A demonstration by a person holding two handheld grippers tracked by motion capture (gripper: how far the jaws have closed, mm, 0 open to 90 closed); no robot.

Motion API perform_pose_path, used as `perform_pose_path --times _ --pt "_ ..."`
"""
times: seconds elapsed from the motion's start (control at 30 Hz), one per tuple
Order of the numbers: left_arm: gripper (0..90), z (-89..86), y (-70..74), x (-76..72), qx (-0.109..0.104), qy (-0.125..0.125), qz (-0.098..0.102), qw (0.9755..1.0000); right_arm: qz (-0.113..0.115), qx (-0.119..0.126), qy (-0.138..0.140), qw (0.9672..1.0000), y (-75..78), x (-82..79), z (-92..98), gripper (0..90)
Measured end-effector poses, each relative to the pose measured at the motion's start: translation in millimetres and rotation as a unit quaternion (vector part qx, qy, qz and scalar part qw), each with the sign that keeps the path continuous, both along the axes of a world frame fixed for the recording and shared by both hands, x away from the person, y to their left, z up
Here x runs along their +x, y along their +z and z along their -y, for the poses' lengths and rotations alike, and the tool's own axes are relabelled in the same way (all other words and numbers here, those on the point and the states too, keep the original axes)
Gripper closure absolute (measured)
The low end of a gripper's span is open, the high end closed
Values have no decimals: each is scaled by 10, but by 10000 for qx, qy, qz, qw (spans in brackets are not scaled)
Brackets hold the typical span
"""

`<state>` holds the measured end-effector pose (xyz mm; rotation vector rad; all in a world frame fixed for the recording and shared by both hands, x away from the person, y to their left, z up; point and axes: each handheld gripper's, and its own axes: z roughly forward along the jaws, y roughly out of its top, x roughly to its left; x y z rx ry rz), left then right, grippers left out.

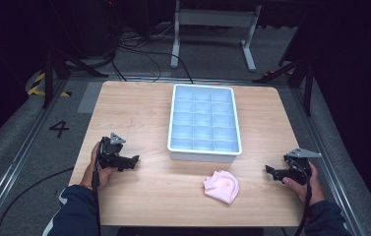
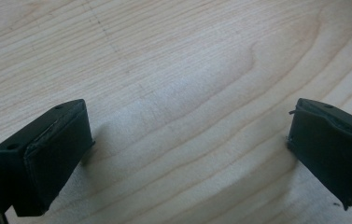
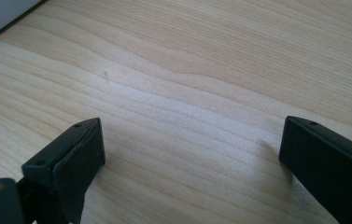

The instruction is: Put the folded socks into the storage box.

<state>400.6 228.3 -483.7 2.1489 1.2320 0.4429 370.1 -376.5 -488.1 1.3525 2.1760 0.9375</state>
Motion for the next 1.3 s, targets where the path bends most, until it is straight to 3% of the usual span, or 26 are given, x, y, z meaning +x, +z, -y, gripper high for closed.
perform_pose_path --times 0.33,0.57,0.67,0.83,0.93,1.07,1.3 --pt "0 0 -2 -107 27 -218 47 9997 0 -1 -32 10000 0 -7 3 73" --pt "0 34 0 -260 36 -402 23 9992 -5 -42 1 10000 6 -19 19 75" --pt "1 65 1 -340 53 -669 34 9977 -8 -15 84 10000 13 -34 25 111" --pt "3 96 1 -392 45 -751 29 9972 -4 28 150 9999 26 -50 21 167" --pt "3 111 -2 -404 19 -782 23 9969 -17 132 316 9994 53 -80 -5 235" --pt "3 110 -1 -404 35 -847 30 9964 73 288 530 9982 140 -134 -96 235" --pt "3 109 1 -404 48 -845 27 9964 112 305 1040 9941 243 -236 -348 246"
